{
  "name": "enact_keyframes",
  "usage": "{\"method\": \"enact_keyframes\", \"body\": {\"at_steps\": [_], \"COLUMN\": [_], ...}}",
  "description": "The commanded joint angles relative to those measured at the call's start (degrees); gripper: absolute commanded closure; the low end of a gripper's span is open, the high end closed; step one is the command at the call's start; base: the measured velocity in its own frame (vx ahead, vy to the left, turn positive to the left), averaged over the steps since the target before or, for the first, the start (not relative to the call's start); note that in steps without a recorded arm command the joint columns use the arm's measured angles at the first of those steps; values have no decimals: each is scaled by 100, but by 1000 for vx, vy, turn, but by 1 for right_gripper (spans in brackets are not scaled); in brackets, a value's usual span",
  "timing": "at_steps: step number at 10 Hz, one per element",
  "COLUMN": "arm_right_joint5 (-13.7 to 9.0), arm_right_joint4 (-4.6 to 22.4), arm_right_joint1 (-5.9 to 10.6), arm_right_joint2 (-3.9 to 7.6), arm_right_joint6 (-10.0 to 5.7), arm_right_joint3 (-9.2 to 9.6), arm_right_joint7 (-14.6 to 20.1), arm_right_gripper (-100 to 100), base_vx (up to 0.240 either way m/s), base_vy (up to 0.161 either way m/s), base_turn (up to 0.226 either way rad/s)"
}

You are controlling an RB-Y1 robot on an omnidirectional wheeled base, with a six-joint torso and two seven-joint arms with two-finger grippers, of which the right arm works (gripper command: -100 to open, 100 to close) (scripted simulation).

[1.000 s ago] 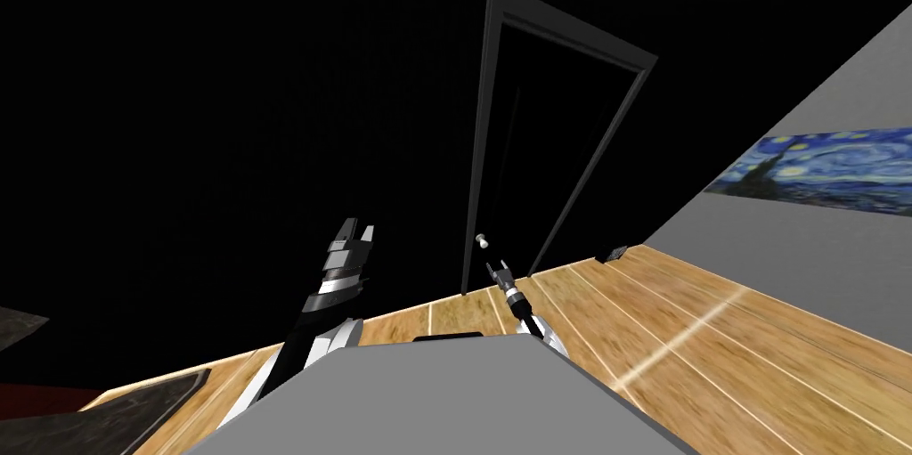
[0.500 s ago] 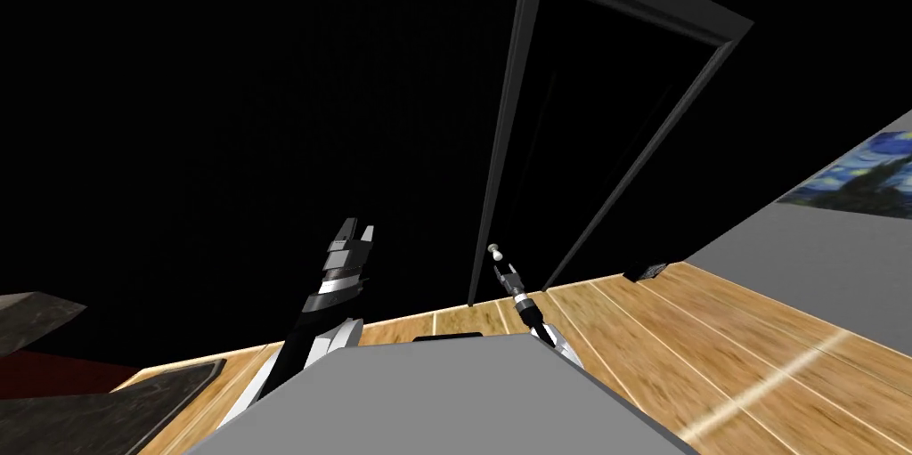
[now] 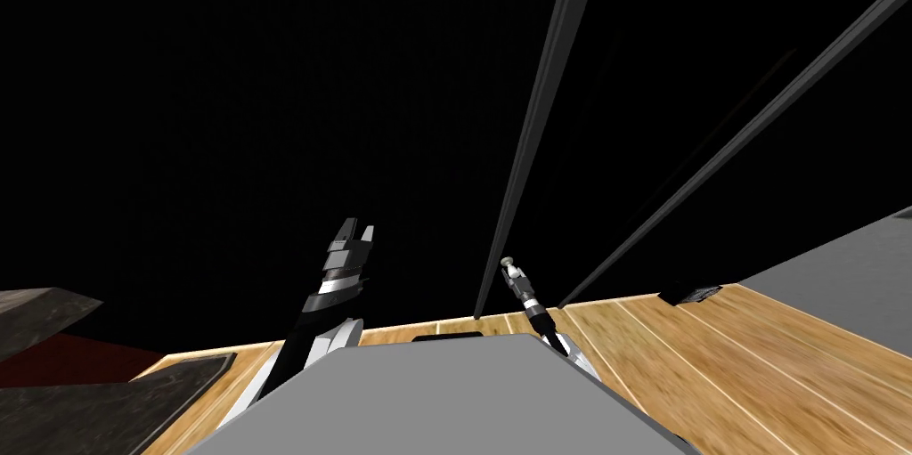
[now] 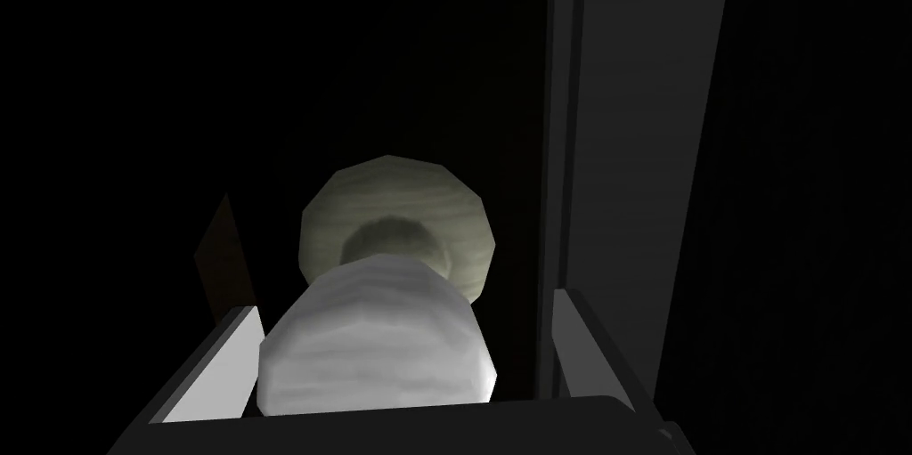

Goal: Pull the door open

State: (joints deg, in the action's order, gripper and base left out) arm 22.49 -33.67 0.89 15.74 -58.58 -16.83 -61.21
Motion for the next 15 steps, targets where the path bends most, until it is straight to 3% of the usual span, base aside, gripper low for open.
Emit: {"method": "enact_keyframes", "body": {"at_steps": [1, 6, 15], "arm_right_joint5": [2, 2, -369], "arm_right_joint4": [24, 24, 39], "arm_right_joint1": [13, 13, 56], "arm_right_joint2": [-4, -4, 22], "arm_right_joint6": [-9, -9, 64], "arm_right_joint3": [3, 3, 190], "arm_right_joint7": [-17, -17, 994], "arm_right_gripper": [100, 100, 100], "base_vx": [-7, -14, -39], "base_vy": [-6, -5, -18], "base_turn": [-27, 2, 40]}}
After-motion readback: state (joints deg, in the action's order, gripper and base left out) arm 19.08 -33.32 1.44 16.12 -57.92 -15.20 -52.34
